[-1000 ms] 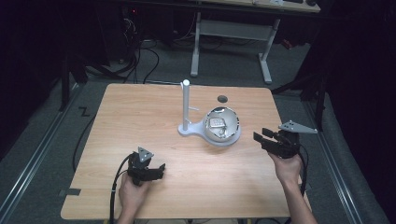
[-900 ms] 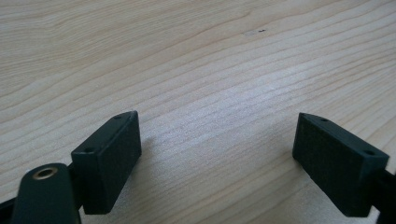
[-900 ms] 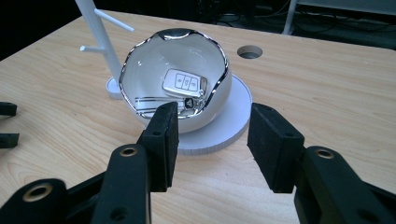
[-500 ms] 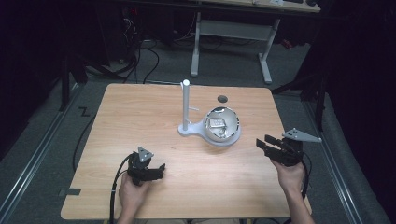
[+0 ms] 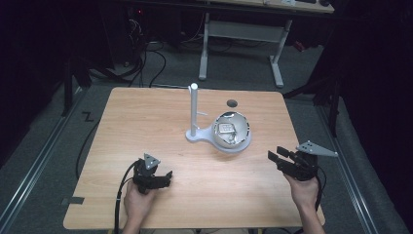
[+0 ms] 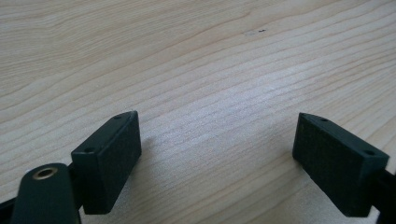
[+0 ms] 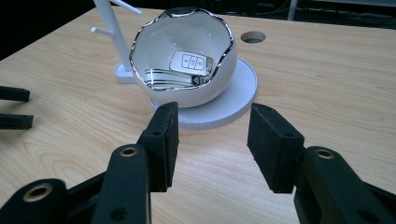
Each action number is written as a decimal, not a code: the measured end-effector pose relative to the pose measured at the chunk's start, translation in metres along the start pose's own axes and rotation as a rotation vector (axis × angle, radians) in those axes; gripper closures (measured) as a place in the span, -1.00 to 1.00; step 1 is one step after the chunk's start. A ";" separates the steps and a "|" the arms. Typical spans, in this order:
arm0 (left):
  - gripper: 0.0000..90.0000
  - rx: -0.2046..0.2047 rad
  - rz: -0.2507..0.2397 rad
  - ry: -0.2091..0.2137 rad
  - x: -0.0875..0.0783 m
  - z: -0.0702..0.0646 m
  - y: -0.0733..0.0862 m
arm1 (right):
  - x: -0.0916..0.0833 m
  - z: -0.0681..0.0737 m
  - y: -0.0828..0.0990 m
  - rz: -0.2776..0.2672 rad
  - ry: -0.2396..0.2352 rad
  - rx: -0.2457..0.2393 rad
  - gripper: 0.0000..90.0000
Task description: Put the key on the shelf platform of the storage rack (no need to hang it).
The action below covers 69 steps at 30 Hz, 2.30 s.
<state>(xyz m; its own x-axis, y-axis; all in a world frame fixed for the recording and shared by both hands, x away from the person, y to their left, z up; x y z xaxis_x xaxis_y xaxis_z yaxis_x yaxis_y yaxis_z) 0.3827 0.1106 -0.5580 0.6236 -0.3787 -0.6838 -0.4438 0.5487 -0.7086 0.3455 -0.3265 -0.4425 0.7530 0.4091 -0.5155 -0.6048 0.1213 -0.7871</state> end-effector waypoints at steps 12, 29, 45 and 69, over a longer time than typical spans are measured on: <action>-0.65 0.000 0.000 0.000 0.000 0.000 0.000 | -0.001 0.006 0.013 0.000 -0.020 0.005 0.20; -0.65 0.000 0.000 0.000 0.000 0.000 0.000 | 0.013 0.015 0.032 0.045 -0.051 0.009 0.20; -0.65 0.000 0.000 0.000 0.000 0.000 0.000 | 0.026 0.021 0.043 0.071 -0.057 -0.003 0.20; -0.65 0.000 0.000 0.000 0.000 0.000 0.000 | 0.044 0.022 0.062 0.120 -0.040 -0.007 0.21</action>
<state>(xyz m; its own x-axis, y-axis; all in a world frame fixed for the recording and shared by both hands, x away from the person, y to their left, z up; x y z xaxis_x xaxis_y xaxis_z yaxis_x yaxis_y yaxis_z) 0.3827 0.1105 -0.5580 0.6233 -0.3788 -0.6841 -0.4442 0.5485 -0.7084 0.3357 -0.2812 -0.5073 0.6641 0.4563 -0.5923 -0.6881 0.0632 -0.7228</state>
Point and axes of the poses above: each handheld gripper's, and its own axes: x roughly forward along the jaws, y roughly out of its underside, z roughly to its left, the point moved 3 cm from there along x, roughly forward along the jaws, and after that the axes turned 15 degrees about x, right-handed, at the moved point
